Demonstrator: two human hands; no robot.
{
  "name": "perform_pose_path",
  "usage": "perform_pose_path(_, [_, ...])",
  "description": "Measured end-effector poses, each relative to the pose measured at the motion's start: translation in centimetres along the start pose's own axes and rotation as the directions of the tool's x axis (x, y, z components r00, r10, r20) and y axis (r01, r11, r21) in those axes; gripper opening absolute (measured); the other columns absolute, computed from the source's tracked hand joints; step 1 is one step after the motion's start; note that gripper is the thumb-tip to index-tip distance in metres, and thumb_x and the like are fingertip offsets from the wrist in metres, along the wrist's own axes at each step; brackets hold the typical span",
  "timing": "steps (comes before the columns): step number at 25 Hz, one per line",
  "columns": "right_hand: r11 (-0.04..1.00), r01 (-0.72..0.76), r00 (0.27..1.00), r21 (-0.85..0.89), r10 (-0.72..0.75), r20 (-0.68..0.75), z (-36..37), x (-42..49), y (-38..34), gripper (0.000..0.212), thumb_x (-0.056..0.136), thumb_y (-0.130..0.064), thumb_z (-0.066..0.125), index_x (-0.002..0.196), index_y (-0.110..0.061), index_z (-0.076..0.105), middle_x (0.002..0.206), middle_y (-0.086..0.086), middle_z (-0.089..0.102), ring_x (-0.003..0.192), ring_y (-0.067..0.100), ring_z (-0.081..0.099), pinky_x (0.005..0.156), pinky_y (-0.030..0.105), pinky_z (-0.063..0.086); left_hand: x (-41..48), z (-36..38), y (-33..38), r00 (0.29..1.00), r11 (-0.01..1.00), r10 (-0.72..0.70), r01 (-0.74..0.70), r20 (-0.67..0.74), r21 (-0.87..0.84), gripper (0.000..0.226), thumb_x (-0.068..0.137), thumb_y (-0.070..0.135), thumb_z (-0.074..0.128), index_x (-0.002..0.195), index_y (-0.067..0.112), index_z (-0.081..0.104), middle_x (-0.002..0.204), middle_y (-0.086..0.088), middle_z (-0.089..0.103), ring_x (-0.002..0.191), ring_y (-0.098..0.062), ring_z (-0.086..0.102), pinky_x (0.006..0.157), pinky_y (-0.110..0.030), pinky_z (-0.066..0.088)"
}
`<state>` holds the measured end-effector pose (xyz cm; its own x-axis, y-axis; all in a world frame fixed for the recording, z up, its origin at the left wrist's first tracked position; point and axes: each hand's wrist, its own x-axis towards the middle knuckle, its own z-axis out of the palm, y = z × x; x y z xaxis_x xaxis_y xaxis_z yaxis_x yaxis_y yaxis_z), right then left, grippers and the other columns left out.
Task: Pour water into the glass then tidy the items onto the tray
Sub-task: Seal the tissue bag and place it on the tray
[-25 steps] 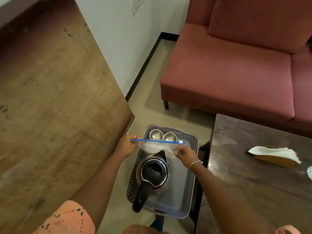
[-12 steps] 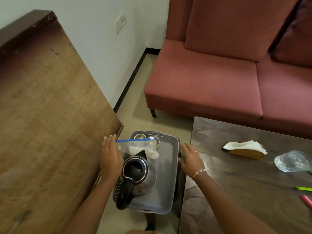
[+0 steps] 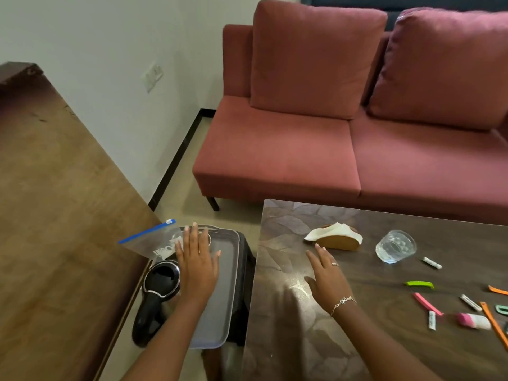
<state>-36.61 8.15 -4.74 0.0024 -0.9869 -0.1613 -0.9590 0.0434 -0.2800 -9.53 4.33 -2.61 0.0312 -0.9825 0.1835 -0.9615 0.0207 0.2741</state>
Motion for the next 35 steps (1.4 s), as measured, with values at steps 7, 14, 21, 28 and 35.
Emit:
perform_pose_path(7, [0.998,0.052,0.991,0.047,-0.057,0.117,0.8,1.3,-2.1,0.061,0.09,-0.026,0.052,0.142,-0.02,0.022,0.154,0.001,0.021,0.141,0.019,0.021,0.113,0.03,0.025,2.8,-3.3,-7.8,0.919,0.934,-0.342,0.309,-0.196,-0.18,0.053,0.088,0.004,0.055,0.136,-0.004,0.035,0.146,-0.027,0.03,0.139,-0.04,0.021,0.113,-0.053,0.016])
perform_pose_path(14, [0.981,0.135,0.925,0.14,-0.176,0.338,5.0,7.1,-12.6,0.048,0.088,-0.009,0.048,0.134,-0.016,0.038,0.139,0.006,0.044,0.12,0.026,0.048,0.096,0.033,0.042,4.0,-2.0,-18.9,0.651,0.52,-0.715,0.739,0.256,-0.428,0.06,0.088,-0.001,0.053,0.141,0.002,0.024,0.14,-0.026,0.04,0.127,-0.039,0.042,0.106,-0.047,0.034])
perform_pose_path(21, [0.973,0.021,0.89,0.229,-0.123,0.439,10.0,14.5,-20.2,0.059,0.086,-0.009,0.056,0.139,-0.018,0.033,0.146,0.005,0.039,0.131,0.023,0.04,0.106,0.03,0.032,5.5,2.3,-23.8,0.501,0.233,-0.594,0.856,0.629,-0.461,0.077,0.079,-0.015,0.059,0.142,0.006,0.021,0.145,-0.017,0.036,0.13,-0.032,0.039,0.101,-0.047,0.037])
perform_pose_path(28, [0.977,0.06,0.825,0.204,-0.164,0.541,14.4,17.9,-22.9,0.047,0.081,-0.021,0.065,0.125,-0.017,0.051,0.126,0.011,0.058,0.114,0.03,0.054,0.093,0.033,0.042,8.2,5.1,-25.0,0.47,0.191,-0.448,0.881,0.76,-0.432,0.039,0.083,-0.013,0.055,0.116,0.005,0.048,0.119,-0.01,0.054,0.113,-0.027,0.053,0.084,-0.038,0.047])
perform_pose_path(35, [0.998,0.067,0.798,-0.019,-0.042,0.601,17.9,17.4,-21.4,0.027,0.088,-0.005,0.039,0.106,0.0,0.059,0.112,0.018,0.063,0.103,0.031,0.058,0.084,0.033,0.044,7.4,5.8,-24.1,0.6,0.409,-0.345,0.788,0.722,-0.459,0.027,0.079,-0.017,0.055,0.1,-0.003,0.063,0.087,-0.012,0.062,0.08,-0.023,0.056,0.076,-0.033,0.046])
